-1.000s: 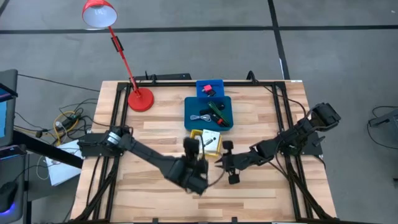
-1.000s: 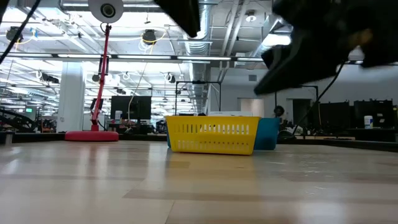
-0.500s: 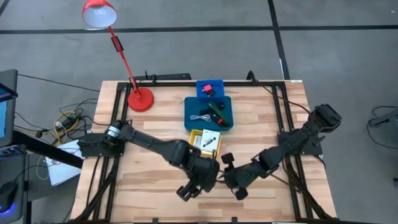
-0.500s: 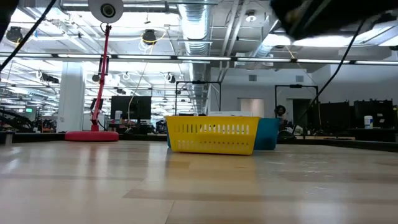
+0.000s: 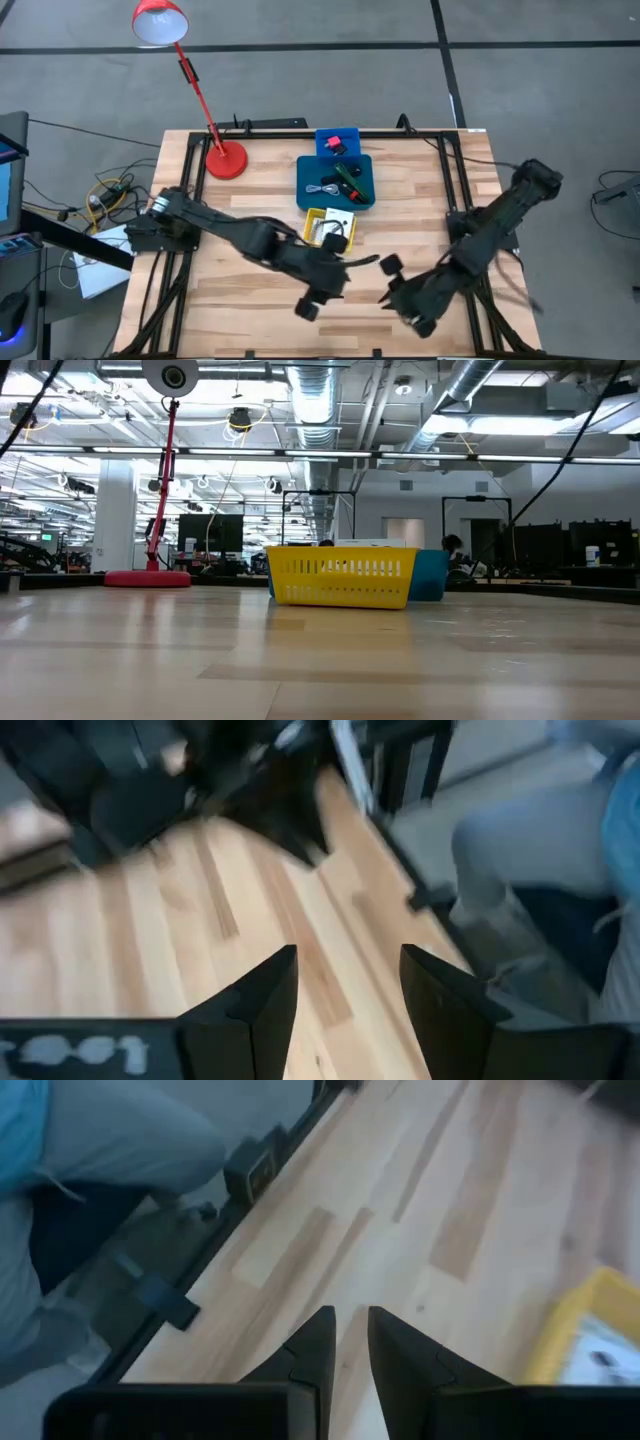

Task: Pick and place items into bin
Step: Return to Home Position

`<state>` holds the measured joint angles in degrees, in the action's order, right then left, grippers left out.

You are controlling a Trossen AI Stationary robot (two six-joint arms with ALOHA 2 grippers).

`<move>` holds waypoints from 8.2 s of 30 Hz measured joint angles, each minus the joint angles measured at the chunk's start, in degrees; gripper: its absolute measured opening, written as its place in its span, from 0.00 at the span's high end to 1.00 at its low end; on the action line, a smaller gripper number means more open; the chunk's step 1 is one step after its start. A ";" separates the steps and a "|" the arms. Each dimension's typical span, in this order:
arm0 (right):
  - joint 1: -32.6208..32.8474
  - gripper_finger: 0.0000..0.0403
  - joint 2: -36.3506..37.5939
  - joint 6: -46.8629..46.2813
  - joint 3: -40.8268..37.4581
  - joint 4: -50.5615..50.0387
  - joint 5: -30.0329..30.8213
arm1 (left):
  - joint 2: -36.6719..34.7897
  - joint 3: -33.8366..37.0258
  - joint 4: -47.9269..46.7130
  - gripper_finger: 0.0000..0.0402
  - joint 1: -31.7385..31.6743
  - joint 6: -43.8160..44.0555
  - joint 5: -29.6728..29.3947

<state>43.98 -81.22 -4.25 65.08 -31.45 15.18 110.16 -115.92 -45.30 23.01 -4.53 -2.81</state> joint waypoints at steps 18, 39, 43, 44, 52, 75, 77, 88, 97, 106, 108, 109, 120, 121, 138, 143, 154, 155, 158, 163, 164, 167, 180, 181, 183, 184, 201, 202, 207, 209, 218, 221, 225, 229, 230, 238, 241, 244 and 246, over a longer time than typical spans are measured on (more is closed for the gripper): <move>-8.50 0.85 34.03 0.02 -5.40 -5.96 -0.33 | -30.51 17.20 -2.01 0.59 6.90 11.75 -28.62; -23.58 0.85 73.72 1.27 -41.76 14.70 -11.41 | -82.64 108.62 75.88 0.59 6.55 17.08 -20.25; -25.98 0.85 78.35 1.24 -43.28 12.62 -11.41 | -87.61 113.58 76.31 0.59 6.55 17.22 -20.02; -26.48 0.85 79.13 1.24 -43.53 11.98 -11.39 | -88.47 114.51 76.31 0.59 6.55 17.32 -20.11; -29.26 0.85 80.98 -0.71 -47.40 13.80 -11.00 | -91.20 115.27 71.66 0.59 6.55 19.04 -24.86; -29.89 0.85 81.08 -0.22 -59.40 28.86 -31.21 | -90.48 115.36 72.50 0.59 6.60 10.00 -24.27; -29.76 0.85 81.08 0.06 -60.43 28.54 -31.21 | -90.26 115.38 70.50 0.59 6.60 11.67 -25.90; -31.77 0.85 80.88 1.41 -62.90 29.13 -27.94 | -90.20 115.40 60.82 0.59 6.60 15.88 -30.36; -31.75 0.85 78.69 1.73 -62.90 28.95 -26.99 | -90.20 115.45 57.77 0.59 6.58 18.53 -32.98; -31.75 0.85 78.54 -6.27 -62.90 28.95 -27.03 | -90.20 115.45 55.28 0.59 6.60 23.64 -31.98; -31.75 0.85 78.54 -6.26 -62.90 28.95 -27.03 | -90.18 115.45 53.63 0.59 6.59 22.36 -31.96; -31.75 0.85 78.54 -6.27 -62.90 28.95 -27.03 | -90.19 115.45 52.78 0.59 6.59 21.95 -31.96; -31.75 0.85 78.54 -6.30 -62.90 28.95 -27.06 | -90.20 115.45 50.56 0.59 6.58 21.72 -31.90; -31.75 0.85 78.54 -6.30 -62.90 28.95 -27.06 | -90.37 115.45 50.55 0.59 6.58 21.72 -31.90; -31.75 0.85 78.71 -6.32 -62.93 29.04 -27.08 | -109.45 115.49 50.64 0.59 -7.82 21.70 -31.94; -31.75 0.85 78.72 -6.33 -64.41 33.13 -27.08 | -110.11 115.49 51.59 0.59 -12.95 21.65 -32.52; -31.75 0.85 78.72 -6.36 -64.72 34.13 -27.10 | -110.11 115.49 50.71 0.59 -13.90 21.63 -32.08; -31.75 0.85 78.72 -6.36 -64.72 34.13 -27.11 | -110.11 115.49 50.71 0.59 -13.90 21.63 -32.08; -31.75 0.85 78.72 -6.35 -64.72 34.13 -27.10 | -110.11 115.49 50.71 0.59 -13.90 21.63 -32.08; -31.75 0.85 78.72 -6.34 -64.72 34.13 -27.10 | -110.11 115.49 50.71 0.59 -13.90 21.63 -32.08; -31.75 0.85 78.72 -6.34 -64.72 34.13 -27.10 | -110.11 115.49 50.71 0.59 -13.90 21.63 -32.08; -31.75 0.85 78.72 -6.34 -64.72 34.15 -27.10 | -110.08 115.49 50.71 0.59 -13.90 21.63 -32.08; -31.75 0.85 78.72 -6.32 -64.74 34.20 -27.10 | -109.87 115.49 50.65 0.59 -13.88 21.64 -32.08; -31.75 0.85 78.72 -6.32 -64.74 34.20 -27.10 | -109.87 115.49 50.64 0.59 -13.88 21.65 -32.08; -31.75 0.85 78.72 -6.32 -64.74 34.20 -27.10 | -109.87 115.49 50.64 0.59 -13.88 21.65 -32.08; -31.75 0.85 78.72 -6.32 -64.74 34.20 -27.10 | -109.87 115.49 50.64 0.59 -13.88 21.65 -32.08; -31.75 0.85 78.72 -6.32 -64.76 34.20 -27.10 | -109.87 115.49 50.62 0.59 -13.88 21.65 -32.08; -31.75 0.85 78.72 -6.32 -64.76 34.20 -27.10 | -109.87 115.49 50.62 0.59 -13.88 21.65 -32.09; -31.76 0.85 78.72 -6.32 -64.77 34.20 -27.10 | -109.87 115.49 50.60 0.59 -13.88 21.65 -32.10; -31.75 0.85 78.72 -6.32 -64.78 34.20 -27.10 | -109.87 115.49 50.61 0.59 -13.88 21.65 -32.09; -31.75 0.85 78.72 -6.32 -64.78 34.20 -27.10 | -109.87 115.49 50.60 0.59 -13.88 21.65 -32.10; -31.75 0.85 78.72 -6.32 -64.78 34.20 -27.08 | -109.87 115.49 50.60 0.59 -13.88 21.65 -32.08; -31.75 0.85 78.72 -6.32 -64.78 34.20 -27.10 | -109.87 115.49 50.60 0.59 -13.88 21.67 -32.10; -31.75 0.85 78.72 -6.32 -64.78 34.20 -27.08 | -109.87 115.49 50.60 0.59 -13.88 21.65 -32.09; -31.75 0.85 78.72 -6.32 -64.78 34.20 -27.08 | -109.87 115.49 50.60 0.59 -13.88 21.67 -32.09; -31.75 0.85 78.72 -6.32 -64.78 34.20 -27.10 | -109.87 115.49 50.60 0.59 -13.88 21.67 -32.10; -31.75 0.85 78.71 -6.32 -64.78 34.20 -27.08 | -109.87 115.49 50.60 0.59 -13.88 21.67 -32.09; -31.75 0.85 78.71 -6.32 -64.78 34.20 -27.10 | -109.87 115.49 50.60 0.59 -13.87 21.66 -32.11; -31.75 0.85 78.72 -6.32 -64.78 34.20 -27.09 | -109.87 115.49 50.60 0.59 -13.87 21.67 -32.10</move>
<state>12.23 -2.50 -10.57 0.30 2.74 -11.92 0.30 -0.43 5.30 9.14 17.15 -34.91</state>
